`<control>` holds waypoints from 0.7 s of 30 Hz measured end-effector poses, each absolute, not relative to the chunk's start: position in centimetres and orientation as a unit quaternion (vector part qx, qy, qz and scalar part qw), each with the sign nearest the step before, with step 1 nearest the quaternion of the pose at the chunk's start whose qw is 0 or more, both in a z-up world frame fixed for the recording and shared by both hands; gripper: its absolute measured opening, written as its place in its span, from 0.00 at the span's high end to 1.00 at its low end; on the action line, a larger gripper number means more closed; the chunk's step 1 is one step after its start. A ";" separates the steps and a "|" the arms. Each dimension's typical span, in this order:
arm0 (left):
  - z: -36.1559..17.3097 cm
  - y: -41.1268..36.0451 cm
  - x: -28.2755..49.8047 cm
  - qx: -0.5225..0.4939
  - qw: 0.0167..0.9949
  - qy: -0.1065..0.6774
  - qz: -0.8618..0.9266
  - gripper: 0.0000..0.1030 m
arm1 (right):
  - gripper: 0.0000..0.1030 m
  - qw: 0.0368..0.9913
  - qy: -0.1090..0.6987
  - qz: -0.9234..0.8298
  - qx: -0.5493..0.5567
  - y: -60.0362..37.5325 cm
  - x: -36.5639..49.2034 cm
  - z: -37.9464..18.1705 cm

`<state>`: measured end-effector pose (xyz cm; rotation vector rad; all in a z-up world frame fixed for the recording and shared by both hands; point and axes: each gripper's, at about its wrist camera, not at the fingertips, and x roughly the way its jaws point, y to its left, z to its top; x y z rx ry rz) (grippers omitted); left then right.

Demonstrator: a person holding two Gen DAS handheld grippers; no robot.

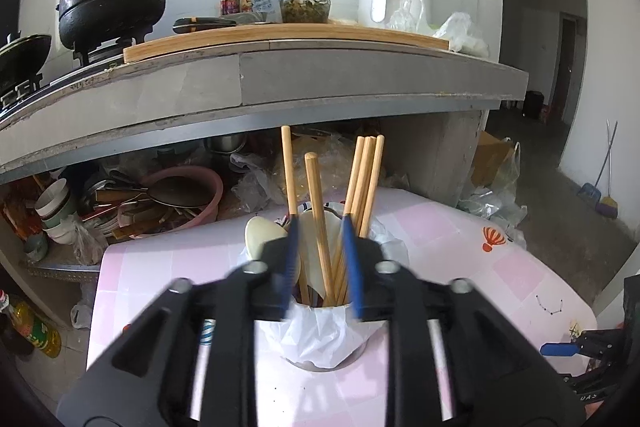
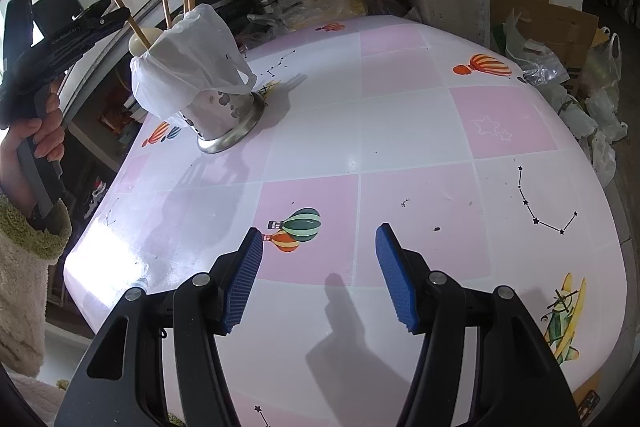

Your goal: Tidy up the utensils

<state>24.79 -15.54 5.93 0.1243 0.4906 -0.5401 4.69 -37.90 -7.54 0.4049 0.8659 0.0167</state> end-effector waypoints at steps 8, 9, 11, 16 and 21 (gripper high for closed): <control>7.2 -13.9 22.5 0.047 0.935 0.236 -0.259 0.39 | 0.40 0.890 0.414 0.011 0.190 -37.3 4.5 -6.9; 7.3 -13.6 22.0 0.042 0.935 0.238 -0.261 0.37 | 0.40 0.891 0.413 0.012 0.189 -37.2 4.5 -6.8; 7.5 -12.8 21.1 0.028 0.932 0.243 -0.267 0.32 | 0.39 0.892 0.412 0.014 0.185 -36.9 4.4 -6.6; 7.3 -11.5 19.0 0.014 0.925 0.257 -0.279 0.25 | 0.37 0.895 0.409 0.020 0.178 -36.1 4.3 -6.1; 6.4 -10.6 17.0 0.011 0.922 0.268 -0.280 0.20 | 0.33 0.898 0.406 0.025 0.168 -35.1 4.1 -5.5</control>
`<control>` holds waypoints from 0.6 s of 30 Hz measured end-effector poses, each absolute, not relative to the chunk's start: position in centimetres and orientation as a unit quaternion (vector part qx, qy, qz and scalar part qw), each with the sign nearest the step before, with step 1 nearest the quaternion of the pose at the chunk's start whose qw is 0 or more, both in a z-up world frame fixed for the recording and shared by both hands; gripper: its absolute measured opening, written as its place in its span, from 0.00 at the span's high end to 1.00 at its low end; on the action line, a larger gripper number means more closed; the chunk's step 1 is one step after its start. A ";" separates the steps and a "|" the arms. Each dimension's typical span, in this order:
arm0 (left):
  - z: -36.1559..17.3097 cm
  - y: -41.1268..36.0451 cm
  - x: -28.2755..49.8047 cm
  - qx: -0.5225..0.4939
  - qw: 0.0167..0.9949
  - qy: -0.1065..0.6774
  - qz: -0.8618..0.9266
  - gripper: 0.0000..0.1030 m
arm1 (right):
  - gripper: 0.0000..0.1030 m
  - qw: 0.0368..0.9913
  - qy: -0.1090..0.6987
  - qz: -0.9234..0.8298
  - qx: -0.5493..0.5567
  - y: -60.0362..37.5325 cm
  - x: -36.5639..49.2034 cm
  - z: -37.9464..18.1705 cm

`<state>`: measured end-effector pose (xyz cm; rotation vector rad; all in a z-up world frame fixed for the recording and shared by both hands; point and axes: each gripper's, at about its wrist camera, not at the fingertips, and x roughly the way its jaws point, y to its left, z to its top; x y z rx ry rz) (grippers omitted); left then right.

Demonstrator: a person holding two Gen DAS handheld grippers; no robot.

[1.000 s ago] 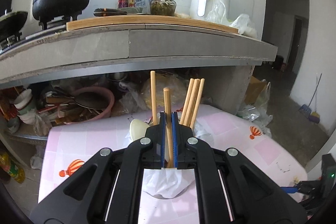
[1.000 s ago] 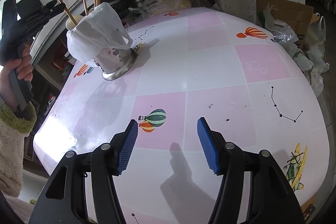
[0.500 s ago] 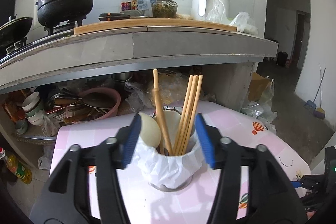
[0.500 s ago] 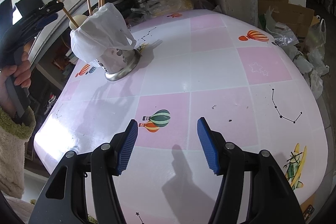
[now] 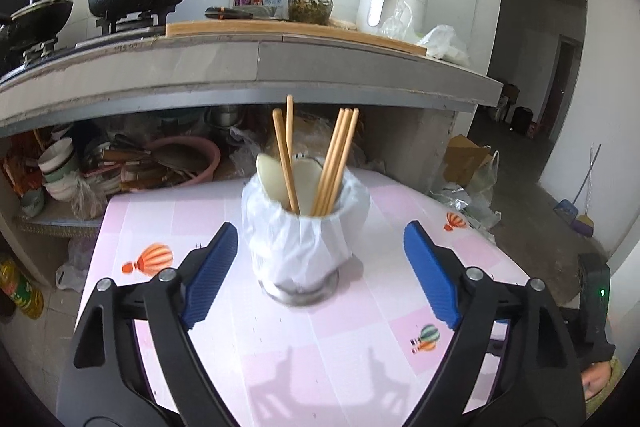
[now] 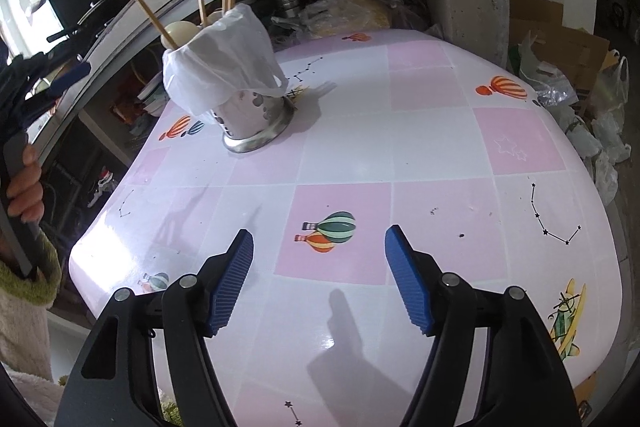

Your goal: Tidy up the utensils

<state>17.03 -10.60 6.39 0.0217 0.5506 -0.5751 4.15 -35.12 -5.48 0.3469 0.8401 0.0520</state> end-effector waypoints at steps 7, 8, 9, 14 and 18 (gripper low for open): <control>4.5 -9.5 15.5 -0.004 0.917 0.299 -0.264 0.17 | 0.25 0.903 0.400 0.027 0.154 -33.8 3.9 -4.8; 4.2 -9.4 15.4 -0.006 0.916 0.303 -0.262 0.17 | 0.24 0.903 0.400 0.027 0.153 -33.6 4.0 -4.6; 3.9 -9.3 15.2 -0.006 0.916 0.306 -0.260 0.16 | 0.24 0.904 0.400 0.027 0.152 -33.4 4.0 -4.5; 2.6 -9.2 14.3 -0.002 0.913 0.319 -0.253 0.13 | 0.20 0.905 0.400 0.028 0.145 -32.5 4.1 -4.2; 2.0 -9.1 14.0 -0.001 0.916 0.323 -0.238 0.12 | 0.17 0.906 0.399 0.026 0.138 -31.7 4.3 -4.0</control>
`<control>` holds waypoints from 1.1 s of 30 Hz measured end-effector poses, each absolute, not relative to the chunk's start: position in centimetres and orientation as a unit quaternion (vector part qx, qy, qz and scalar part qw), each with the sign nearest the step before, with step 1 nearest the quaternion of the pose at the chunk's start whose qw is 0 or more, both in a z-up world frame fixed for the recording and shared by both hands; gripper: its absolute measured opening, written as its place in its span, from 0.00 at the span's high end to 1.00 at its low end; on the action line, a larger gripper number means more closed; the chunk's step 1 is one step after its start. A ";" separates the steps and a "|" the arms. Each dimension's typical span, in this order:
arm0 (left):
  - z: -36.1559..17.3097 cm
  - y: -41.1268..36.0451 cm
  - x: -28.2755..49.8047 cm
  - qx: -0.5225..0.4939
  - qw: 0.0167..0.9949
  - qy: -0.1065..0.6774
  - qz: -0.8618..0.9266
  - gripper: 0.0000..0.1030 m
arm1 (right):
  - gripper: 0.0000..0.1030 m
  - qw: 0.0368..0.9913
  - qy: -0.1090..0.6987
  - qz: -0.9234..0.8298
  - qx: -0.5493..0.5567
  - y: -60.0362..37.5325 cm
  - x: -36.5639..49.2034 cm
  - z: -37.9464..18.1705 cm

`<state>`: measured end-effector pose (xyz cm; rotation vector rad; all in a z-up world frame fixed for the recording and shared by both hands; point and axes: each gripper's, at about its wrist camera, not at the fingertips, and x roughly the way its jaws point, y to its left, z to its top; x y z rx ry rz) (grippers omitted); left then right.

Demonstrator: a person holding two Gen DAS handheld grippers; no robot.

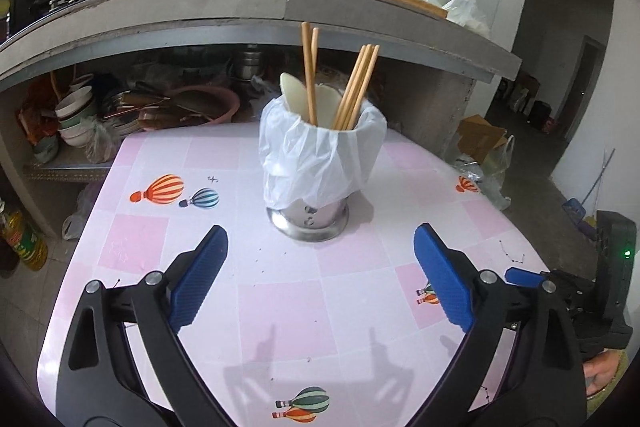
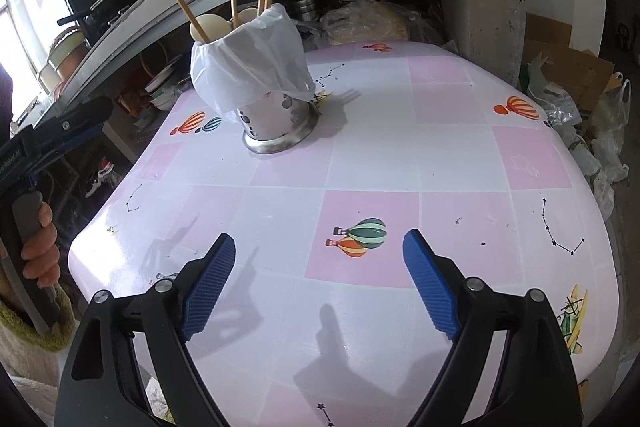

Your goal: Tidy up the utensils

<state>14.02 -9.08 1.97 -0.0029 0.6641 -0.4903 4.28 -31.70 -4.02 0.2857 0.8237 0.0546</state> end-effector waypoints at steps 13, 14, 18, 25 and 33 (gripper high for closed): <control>0.4 -7.8 13.6 -0.006 0.931 0.324 -0.171 0.08 | 0.09 0.901 0.415 -0.017 0.126 -30.1 5.6 -4.5; 0.3 -7.8 13.6 -0.005 0.932 0.324 -0.164 0.08 | 0.09 0.901 0.417 -0.025 0.121 -30.1 5.8 -4.6; -0.3 -7.9 13.8 0.018 0.934 0.332 -0.130 0.08 | 0.08 0.901 0.417 -0.039 0.108 -29.7 6.0 -4.6; -0.7 -7.6 14.0 0.025 0.927 0.352 -0.130 0.08 | 0.06 0.909 0.405 -0.057 0.082 -29.0 5.8 -3.9; -0.3 -7.1 13.5 0.027 0.930 0.344 -0.125 0.08 | 0.06 0.918 0.385 -0.080 0.053 -28.4 5.3 -2.9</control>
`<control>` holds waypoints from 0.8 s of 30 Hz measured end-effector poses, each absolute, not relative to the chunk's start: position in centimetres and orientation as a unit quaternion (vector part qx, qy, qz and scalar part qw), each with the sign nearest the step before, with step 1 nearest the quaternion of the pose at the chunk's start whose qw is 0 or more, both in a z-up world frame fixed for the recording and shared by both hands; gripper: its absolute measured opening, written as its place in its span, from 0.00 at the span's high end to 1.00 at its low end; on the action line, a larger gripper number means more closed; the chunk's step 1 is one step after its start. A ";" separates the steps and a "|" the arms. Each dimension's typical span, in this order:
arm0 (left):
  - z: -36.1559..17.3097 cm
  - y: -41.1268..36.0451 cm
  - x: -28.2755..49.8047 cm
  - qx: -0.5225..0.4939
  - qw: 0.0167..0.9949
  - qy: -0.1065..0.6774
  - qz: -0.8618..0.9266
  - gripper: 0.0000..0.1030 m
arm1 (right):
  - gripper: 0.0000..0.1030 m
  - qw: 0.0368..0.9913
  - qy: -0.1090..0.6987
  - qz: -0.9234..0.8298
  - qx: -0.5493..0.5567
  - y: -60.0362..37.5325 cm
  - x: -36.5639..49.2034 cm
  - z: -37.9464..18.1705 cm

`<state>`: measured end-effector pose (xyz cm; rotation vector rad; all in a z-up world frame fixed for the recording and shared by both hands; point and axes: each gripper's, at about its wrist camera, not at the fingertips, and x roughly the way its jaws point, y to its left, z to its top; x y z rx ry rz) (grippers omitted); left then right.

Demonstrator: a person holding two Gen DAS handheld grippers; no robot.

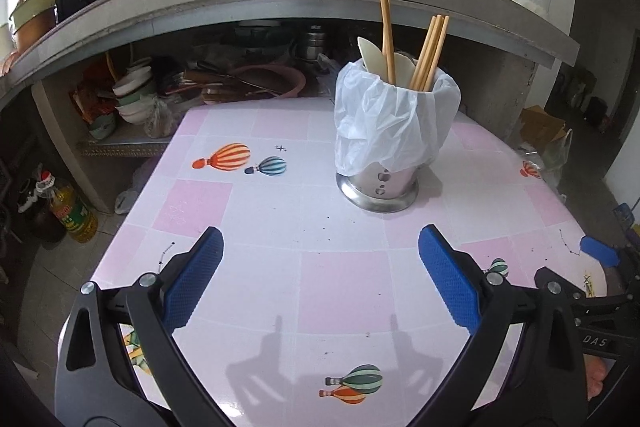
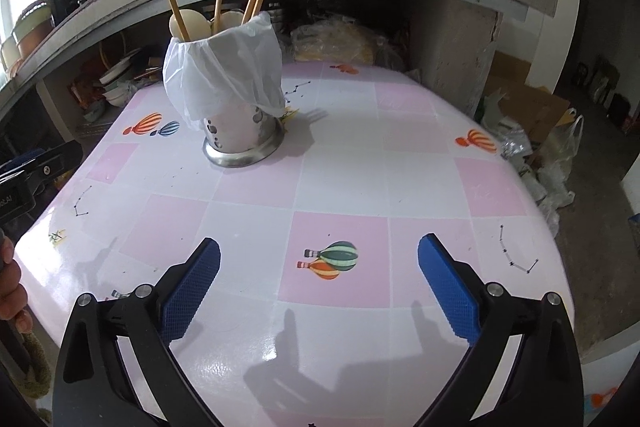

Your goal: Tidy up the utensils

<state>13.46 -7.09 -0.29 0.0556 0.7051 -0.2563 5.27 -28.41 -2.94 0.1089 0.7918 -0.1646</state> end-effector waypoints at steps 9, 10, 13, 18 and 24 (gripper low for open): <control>-0.6 -6.8 13.3 0.010 0.917 0.374 -0.135 0.08 | 0.06 0.925 0.369 -0.087 0.031 -27.5 4.7 -2.3; -0.6 -6.9 13.2 0.014 0.917 0.374 -0.137 0.08 | 0.06 0.925 0.368 -0.088 0.030 -27.5 4.6 -2.2; -0.5 -7.3 12.8 0.027 0.919 0.368 -0.140 0.08 | 0.06 0.926 0.367 -0.086 0.033 -27.4 4.5 -2.1; -0.3 -7.8 12.0 0.035 0.921 0.353 -0.160 0.08 | 0.06 0.929 0.359 -0.079 0.037 -27.5 4.0 -2.0; -0.2 -8.2 11.7 0.020 0.917 0.357 -0.175 0.08 | 0.06 0.933 0.347 -0.078 0.050 -28.0 3.4 -1.8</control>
